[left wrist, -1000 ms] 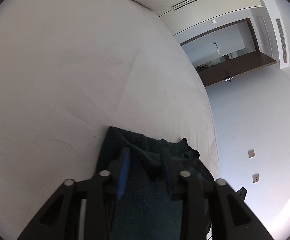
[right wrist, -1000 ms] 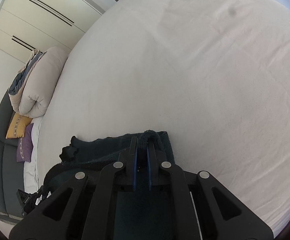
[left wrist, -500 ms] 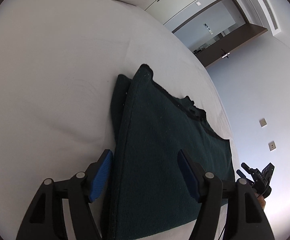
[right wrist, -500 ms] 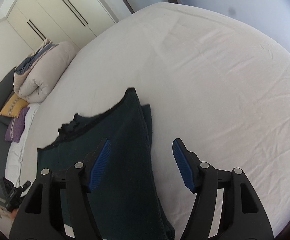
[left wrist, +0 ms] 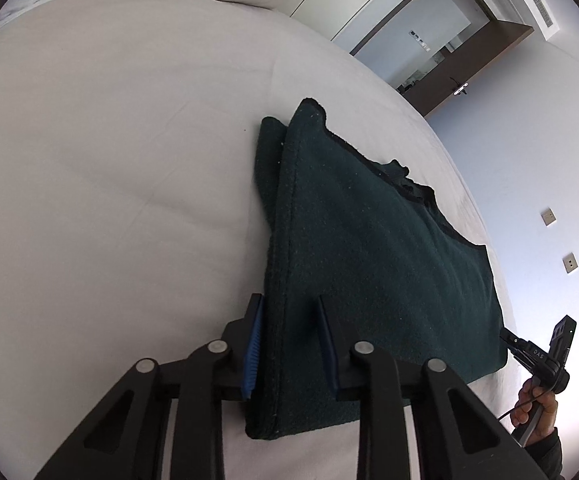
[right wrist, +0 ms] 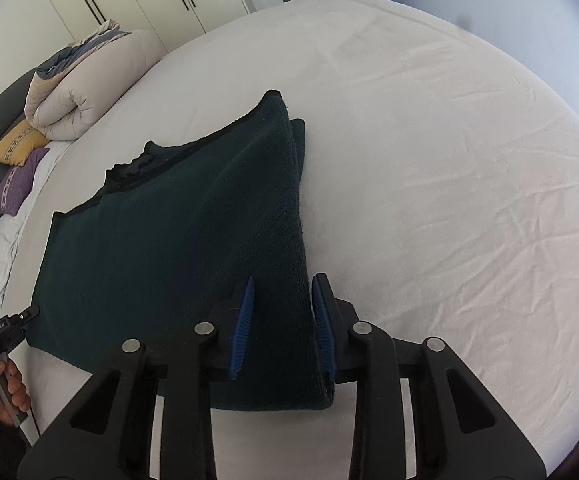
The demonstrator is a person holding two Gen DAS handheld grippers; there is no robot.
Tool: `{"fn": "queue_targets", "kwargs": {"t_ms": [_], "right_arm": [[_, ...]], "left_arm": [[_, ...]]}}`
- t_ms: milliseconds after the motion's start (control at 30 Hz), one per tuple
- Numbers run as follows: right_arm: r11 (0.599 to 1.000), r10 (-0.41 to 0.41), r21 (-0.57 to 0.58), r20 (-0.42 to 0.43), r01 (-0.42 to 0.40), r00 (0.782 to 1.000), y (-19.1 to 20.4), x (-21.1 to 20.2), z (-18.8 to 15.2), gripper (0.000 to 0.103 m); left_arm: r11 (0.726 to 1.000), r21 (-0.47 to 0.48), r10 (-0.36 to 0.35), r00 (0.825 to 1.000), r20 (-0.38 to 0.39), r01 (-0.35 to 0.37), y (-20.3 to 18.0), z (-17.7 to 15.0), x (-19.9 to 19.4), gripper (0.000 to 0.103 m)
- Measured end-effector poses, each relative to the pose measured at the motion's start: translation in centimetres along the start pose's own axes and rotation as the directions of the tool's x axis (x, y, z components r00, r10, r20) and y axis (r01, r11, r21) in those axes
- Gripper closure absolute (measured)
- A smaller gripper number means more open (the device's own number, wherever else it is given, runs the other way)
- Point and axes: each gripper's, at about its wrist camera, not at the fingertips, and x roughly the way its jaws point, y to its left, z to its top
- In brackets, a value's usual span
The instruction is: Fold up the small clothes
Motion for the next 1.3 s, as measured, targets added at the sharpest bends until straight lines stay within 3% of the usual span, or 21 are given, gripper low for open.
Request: {"fn": "queue_targets", "kwargs": {"t_ms": [267,433,567,800,1300], "right_arm": [[0.998,-0.056,-0.021,0.031,0.056,0.998,0.0,-1.2,-0.5,0.098],[0.992,-0.104,-0.070,0.073,0.109,0.992,1.0,-2.6,-0.7,0.098],[0.992,-0.098,-0.065,0.096,0.105,0.991,1.0,-4.0,-1.5,0.098],[0.995,-0.088,-0.038,0.054,0.090,0.995,-0.9,-3.1,-3.0,0.098],[0.989,-0.127,-0.076,0.047,0.130,0.991,-0.6,-2.5,-3.0,0.098]], "left_arm": [[0.999,0.033,0.018,1.000,0.016,-0.019,-0.5,-0.3,-0.9,0.091],[1.000,0.003,0.014,0.999,0.040,-0.014,-0.4,-0.7,-1.7,0.092],[1.000,-0.002,0.020,0.998,0.062,-0.020,-0.4,-1.6,-2.6,0.094],[0.998,0.035,0.041,0.996,0.075,-0.044,-0.3,-3.2,-3.1,0.096],[0.999,-0.035,0.030,0.996,0.086,-0.028,1.4,-4.7,-3.7,0.098]]}}
